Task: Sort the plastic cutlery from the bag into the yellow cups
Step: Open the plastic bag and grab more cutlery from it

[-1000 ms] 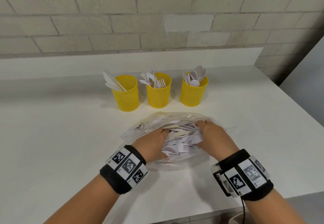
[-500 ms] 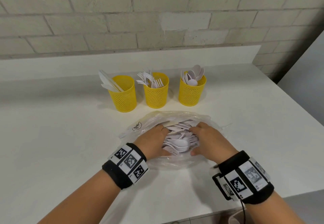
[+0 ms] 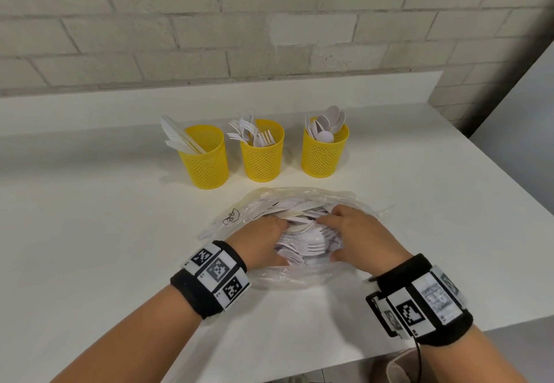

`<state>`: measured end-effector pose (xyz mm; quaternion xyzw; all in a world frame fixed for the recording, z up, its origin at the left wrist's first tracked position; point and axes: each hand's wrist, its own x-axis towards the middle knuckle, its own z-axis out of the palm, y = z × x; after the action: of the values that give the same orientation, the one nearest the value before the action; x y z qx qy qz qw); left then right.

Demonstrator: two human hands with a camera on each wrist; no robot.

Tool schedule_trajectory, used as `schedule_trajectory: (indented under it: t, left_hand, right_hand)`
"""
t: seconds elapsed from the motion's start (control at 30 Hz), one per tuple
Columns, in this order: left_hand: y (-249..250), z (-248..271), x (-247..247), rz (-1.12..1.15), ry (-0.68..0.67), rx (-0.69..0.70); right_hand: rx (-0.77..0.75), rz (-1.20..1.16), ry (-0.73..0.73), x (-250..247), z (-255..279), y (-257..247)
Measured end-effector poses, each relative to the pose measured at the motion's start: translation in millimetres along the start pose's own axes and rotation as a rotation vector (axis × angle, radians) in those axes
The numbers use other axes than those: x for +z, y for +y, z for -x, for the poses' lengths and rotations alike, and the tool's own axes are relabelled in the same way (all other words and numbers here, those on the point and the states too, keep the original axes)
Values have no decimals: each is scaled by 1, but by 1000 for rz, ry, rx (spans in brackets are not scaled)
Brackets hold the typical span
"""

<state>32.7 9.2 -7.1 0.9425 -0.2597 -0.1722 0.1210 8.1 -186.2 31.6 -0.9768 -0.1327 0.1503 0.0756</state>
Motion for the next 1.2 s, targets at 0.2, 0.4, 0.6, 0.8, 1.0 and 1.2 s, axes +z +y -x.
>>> schedule_trajectory:
  t: [0.2, 0.4, 0.6, 0.8, 1.0, 1.2]
  left_hand:
    - [1, 1, -2, -69, -61, -9]
    - [2, 6, -2, -65, -116, -8]
    - [2, 9, -3, -24, -143, -23]
    - [3, 12, 1, 19, -113, -20]
    - [0, 14, 1, 18, 10, -27]
    - [-3, 17, -21, 201, 175, 10]
  right_hand:
    - [57, -18, -66, -4, -3, 6]
    - [155, -7, -19, -4, -10, 8]
    - [243, -83, 53, -9, -19, 9]
    - [278, -173, 136, -8, -18, 11]
    - [232, -226, 237, -10, -9, 12]
    - [39, -287, 216, -22, 1, 15]
